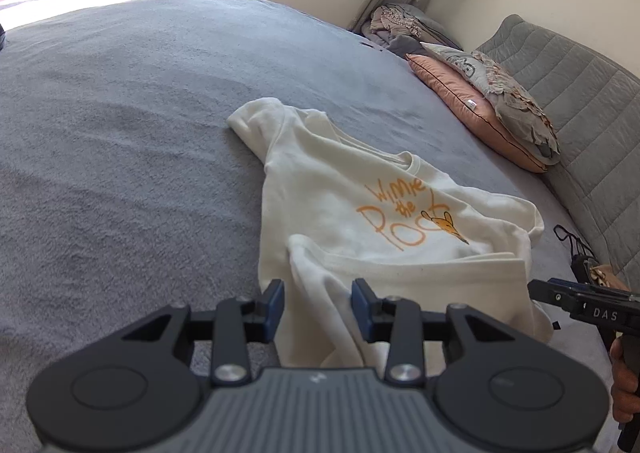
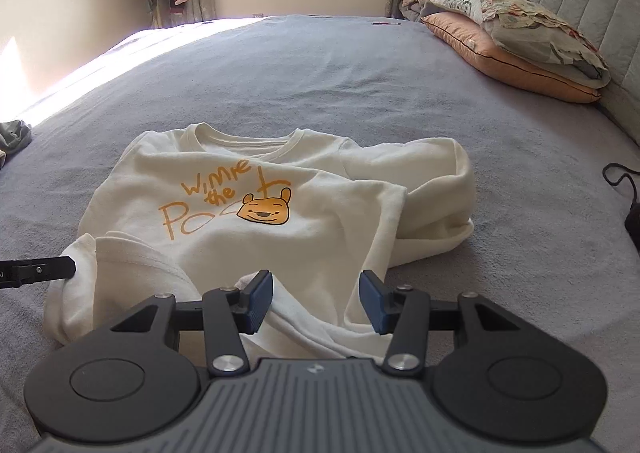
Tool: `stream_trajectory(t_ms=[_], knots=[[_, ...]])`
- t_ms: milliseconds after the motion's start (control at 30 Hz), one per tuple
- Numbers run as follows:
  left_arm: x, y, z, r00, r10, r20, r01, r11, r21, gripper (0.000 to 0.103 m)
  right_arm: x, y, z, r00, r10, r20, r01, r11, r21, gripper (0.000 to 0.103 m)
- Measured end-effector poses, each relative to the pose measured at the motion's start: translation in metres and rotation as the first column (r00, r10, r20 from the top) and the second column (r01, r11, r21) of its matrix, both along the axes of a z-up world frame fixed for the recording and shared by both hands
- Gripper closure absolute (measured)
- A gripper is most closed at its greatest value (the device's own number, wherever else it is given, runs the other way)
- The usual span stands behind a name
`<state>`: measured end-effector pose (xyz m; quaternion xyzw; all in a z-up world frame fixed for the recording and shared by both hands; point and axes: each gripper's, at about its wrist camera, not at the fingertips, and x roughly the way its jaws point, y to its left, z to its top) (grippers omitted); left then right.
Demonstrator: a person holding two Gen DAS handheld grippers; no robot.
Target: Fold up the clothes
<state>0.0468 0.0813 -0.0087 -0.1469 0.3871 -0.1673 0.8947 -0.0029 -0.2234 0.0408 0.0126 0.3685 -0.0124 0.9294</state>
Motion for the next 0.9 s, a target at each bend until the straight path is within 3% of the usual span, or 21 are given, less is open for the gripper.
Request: stream_trajectory(t_ms=[567, 800, 900], knots=[[0.004, -0.021, -0.008, 0.999, -0.04, -0.005, 0.041, 0.996, 0.08, 0.066, -0.006, 0.003, 0.005, 1.0, 0.01, 0.005, -0.009, 0.998, -0.063, 0.052], [0.007, -0.024, -0.004, 0.998, -0.057, -0.008, 0.058, 0.994, 0.089, 0.071, 0.001, 0.004, -0.002, 0.999, 0.026, -0.023, -0.027, 0.999, -0.029, 0.052], [0.009, -0.024, 0.0, 0.998, -0.06, -0.007, 0.06, 0.995, 0.077, 0.078, 0.004, 0.003, -0.005, 0.999, 0.033, -0.033, -0.033, 0.999, 0.013, 0.052]])
